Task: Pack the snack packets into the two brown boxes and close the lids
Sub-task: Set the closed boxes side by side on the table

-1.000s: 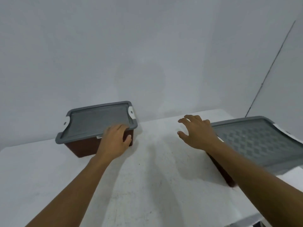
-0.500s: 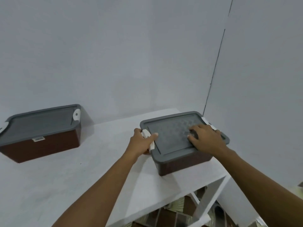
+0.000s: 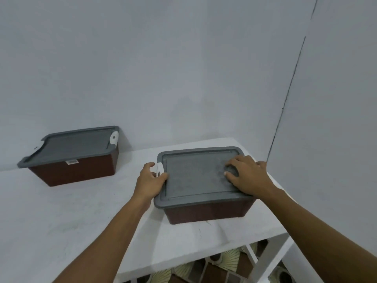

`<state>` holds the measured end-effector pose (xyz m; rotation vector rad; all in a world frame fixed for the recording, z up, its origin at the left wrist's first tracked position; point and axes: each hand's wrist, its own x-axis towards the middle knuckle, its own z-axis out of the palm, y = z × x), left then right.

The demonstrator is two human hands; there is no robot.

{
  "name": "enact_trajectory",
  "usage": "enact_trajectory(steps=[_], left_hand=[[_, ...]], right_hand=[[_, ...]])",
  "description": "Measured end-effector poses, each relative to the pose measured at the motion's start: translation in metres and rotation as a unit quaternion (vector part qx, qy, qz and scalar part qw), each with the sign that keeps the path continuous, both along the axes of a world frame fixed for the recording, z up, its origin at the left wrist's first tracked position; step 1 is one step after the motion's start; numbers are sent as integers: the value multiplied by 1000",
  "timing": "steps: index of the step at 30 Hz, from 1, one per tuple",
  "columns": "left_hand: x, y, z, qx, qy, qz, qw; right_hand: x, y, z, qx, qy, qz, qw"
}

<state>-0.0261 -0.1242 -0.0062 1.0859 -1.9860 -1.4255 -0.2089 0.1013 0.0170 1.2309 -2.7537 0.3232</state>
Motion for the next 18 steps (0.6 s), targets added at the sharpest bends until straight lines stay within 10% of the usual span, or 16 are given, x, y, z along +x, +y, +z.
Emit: enact_trajectory(steps=[11,18], left_hand=[[101,-51,-6,78,80,59,992],[88,-40,-6,163,167,155,960]], right_hand=[[25,-68,-11,-196,-177,1,965],[29,-63,-10,-375,-449,-74,808]])
